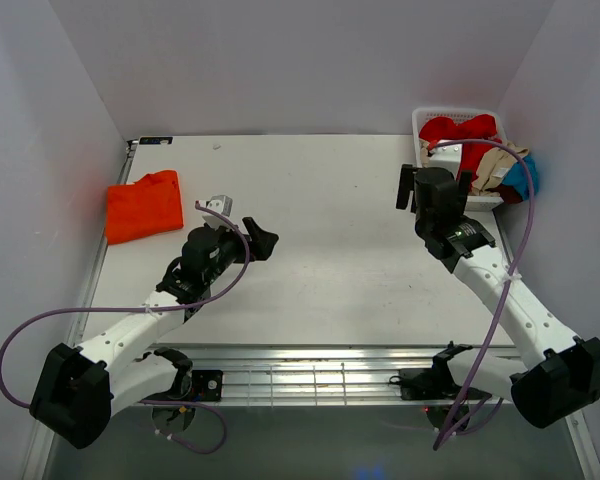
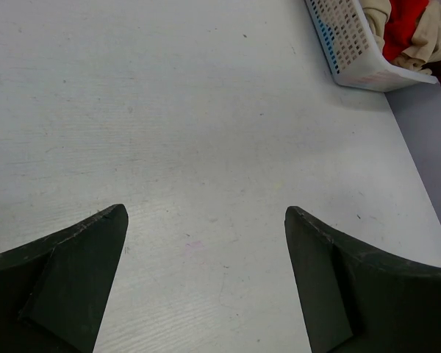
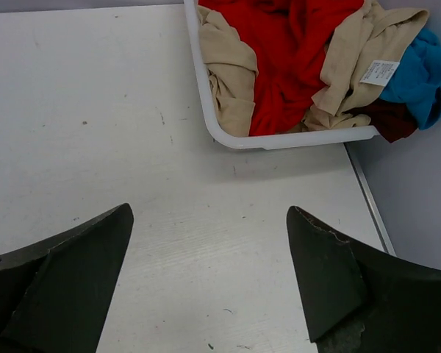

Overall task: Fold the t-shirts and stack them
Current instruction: Grab crumpled tshirt from bin with the right arm

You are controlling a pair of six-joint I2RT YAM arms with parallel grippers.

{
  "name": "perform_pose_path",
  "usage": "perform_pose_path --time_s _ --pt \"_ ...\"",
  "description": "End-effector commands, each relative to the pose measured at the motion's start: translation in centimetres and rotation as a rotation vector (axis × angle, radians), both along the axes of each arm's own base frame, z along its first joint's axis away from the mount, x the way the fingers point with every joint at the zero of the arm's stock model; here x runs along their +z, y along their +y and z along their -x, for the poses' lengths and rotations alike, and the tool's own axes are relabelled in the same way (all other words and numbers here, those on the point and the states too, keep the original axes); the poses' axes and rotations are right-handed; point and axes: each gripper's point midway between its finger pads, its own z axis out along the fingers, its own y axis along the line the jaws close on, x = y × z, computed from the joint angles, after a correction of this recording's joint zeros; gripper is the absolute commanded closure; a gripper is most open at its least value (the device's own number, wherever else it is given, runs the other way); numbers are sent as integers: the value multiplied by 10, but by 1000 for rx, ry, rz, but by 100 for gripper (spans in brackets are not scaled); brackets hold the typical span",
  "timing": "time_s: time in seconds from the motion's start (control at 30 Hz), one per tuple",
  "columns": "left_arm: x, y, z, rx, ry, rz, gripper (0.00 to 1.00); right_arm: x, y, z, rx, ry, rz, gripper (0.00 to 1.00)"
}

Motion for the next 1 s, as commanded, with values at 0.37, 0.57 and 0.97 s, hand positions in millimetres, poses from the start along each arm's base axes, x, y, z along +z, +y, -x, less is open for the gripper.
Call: perform_pose_path --time_s 0.37,0.57,0.97 --pt "-7 1 0 -2 18 -19 2 4 -48 -97 -75 -43 0 4" --pt "-12 8 -7 41 16 -62 2 -35 -87 -186 -170 66 61 21" --pt "-23 18 -15 94 23 -111 2 -38 -137 -292 -242 26 182 28"
